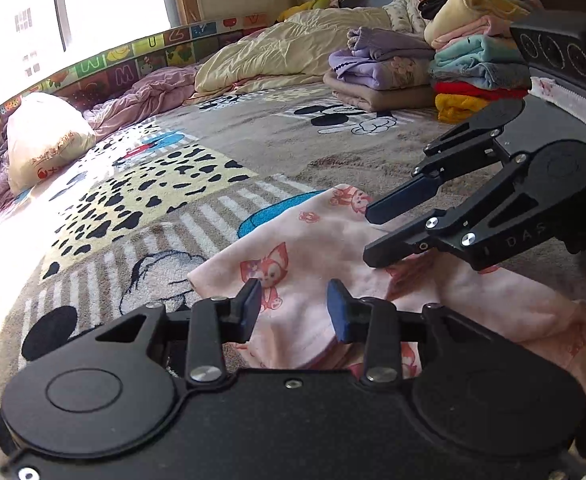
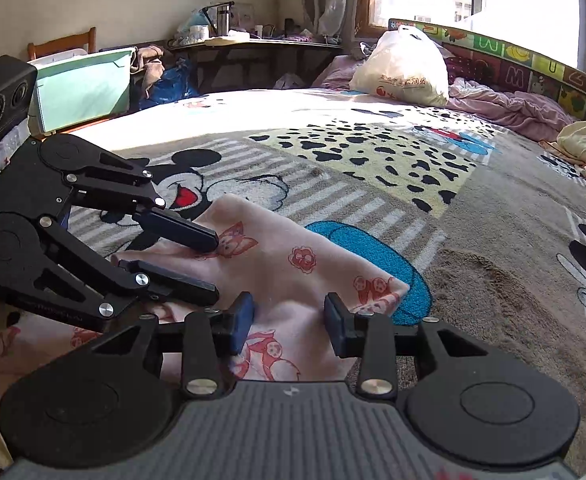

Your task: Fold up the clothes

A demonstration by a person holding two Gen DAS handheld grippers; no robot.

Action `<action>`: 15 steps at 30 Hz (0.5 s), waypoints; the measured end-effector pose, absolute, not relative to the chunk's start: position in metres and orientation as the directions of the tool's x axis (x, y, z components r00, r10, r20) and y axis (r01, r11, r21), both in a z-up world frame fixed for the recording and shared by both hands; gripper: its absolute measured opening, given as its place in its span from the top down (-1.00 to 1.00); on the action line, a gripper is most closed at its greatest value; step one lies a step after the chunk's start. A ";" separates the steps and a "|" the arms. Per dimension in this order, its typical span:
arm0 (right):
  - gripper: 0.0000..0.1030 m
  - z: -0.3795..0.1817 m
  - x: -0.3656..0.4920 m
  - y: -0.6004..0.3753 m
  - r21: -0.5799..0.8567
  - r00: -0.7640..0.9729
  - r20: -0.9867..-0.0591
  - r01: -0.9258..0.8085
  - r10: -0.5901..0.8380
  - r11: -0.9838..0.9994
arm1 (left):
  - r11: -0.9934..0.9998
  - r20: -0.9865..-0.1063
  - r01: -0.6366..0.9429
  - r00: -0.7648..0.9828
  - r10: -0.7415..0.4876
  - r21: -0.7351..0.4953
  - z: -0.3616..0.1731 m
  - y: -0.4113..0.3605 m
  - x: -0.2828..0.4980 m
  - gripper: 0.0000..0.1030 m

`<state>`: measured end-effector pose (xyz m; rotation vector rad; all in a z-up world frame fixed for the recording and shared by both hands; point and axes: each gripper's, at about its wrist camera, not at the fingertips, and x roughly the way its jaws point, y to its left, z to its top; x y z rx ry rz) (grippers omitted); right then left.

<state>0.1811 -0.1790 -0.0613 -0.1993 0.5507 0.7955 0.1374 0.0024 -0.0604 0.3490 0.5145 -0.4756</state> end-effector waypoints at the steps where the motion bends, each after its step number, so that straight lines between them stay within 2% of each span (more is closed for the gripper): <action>1: 0.26 -0.058 0.174 -0.181 0.027 0.576 -0.526 -0.723 0.625 0.690 | 0.839 -0.565 0.509 0.756 -0.331 0.191 -0.065 0.003 0.138 0.31; 4: 0.26 -0.068 0.163 -0.190 0.032 0.581 -0.557 -0.698 0.593 0.715 | 0.875 -0.576 0.470 0.750 -0.326 0.118 -0.063 0.011 0.139 0.31; 6: 0.25 -0.067 0.160 -0.203 0.118 0.578 -0.549 -0.662 0.604 0.740 | 0.874 -0.526 0.461 0.787 -0.322 0.155 -0.047 0.014 0.126 0.31; 9: 0.22 -0.053 0.130 -0.221 0.114 0.614 -0.500 -0.653 0.611 0.749 | 0.870 -0.477 0.456 0.817 -0.325 0.186 -0.039 0.021 0.098 0.29; 11: 0.16 -0.051 0.105 -0.232 0.085 0.642 -0.491 -0.638 0.590 0.765 | 0.860 -0.483 0.452 0.823 -0.299 0.237 -0.044 0.024 0.081 0.29; 15: 0.06 -0.055 0.060 -0.248 -0.016 0.675 -0.518 -0.621 0.525 0.783 | 0.778 -0.476 0.450 0.851 -0.224 0.438 -0.052 0.027 0.043 0.24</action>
